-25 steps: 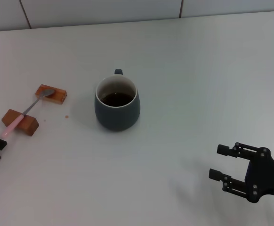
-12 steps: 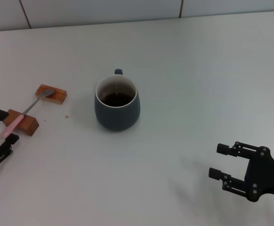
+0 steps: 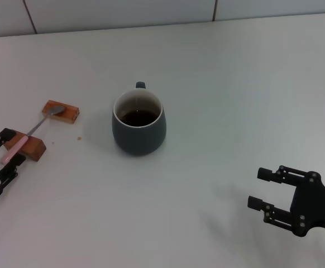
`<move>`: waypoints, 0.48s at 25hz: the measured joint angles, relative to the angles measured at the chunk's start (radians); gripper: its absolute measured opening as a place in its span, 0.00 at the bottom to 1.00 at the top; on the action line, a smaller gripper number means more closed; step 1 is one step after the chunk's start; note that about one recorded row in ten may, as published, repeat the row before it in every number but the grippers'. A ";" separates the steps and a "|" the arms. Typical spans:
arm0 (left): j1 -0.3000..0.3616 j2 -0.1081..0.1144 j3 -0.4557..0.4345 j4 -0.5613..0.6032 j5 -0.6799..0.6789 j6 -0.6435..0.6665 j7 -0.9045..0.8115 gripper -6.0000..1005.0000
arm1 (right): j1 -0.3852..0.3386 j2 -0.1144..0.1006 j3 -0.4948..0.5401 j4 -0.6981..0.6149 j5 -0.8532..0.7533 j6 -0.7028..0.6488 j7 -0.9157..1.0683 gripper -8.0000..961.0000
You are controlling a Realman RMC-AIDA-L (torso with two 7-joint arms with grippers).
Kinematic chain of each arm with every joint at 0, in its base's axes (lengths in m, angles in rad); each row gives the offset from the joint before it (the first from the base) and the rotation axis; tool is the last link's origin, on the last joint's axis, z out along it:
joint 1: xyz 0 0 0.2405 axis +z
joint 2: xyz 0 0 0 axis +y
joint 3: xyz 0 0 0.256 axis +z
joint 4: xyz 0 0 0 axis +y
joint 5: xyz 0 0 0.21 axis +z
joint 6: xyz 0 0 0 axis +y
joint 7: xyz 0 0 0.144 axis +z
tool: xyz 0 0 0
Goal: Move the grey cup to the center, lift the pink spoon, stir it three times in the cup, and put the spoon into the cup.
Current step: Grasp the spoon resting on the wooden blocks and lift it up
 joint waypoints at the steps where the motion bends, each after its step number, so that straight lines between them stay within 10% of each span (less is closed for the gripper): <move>1: -0.003 0.000 0.004 0.000 0.000 -0.004 -0.002 0.79 | 0.000 0.000 0.003 0.000 0.000 0.000 0.000 0.65; 12: -0.011 0.002 0.013 -0.001 0.000 -0.031 -0.004 0.56 | 0.005 0.000 0.006 0.000 0.000 0.001 0.000 0.65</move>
